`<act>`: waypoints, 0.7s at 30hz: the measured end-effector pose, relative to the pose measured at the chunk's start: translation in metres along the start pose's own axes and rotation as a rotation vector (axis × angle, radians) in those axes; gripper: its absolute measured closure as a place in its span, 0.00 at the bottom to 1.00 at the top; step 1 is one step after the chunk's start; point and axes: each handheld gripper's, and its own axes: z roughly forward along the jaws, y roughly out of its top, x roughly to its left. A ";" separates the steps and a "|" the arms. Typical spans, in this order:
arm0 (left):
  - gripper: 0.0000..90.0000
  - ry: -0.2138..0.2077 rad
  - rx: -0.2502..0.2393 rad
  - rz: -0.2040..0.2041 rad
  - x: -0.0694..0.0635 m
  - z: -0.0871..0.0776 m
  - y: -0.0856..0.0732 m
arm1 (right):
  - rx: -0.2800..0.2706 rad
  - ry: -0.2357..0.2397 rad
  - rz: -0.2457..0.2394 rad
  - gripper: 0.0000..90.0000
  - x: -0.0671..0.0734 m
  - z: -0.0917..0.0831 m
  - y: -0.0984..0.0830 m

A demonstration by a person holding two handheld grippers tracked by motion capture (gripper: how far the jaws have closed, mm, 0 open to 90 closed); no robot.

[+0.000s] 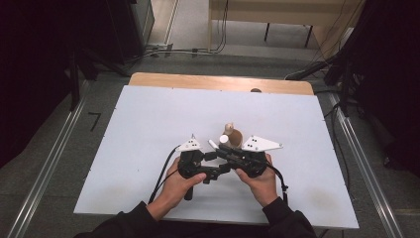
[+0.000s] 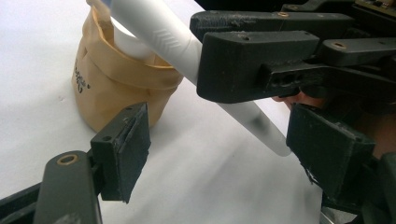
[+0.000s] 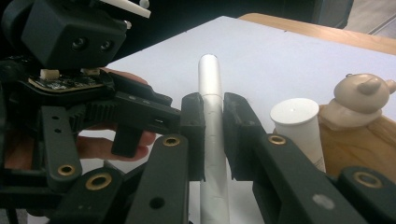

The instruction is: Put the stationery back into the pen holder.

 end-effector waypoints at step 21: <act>0.45 -0.039 -0.022 -0.034 0.005 0.001 0.002 | -0.017 0.021 0.023 0.86 0.001 0.003 0.001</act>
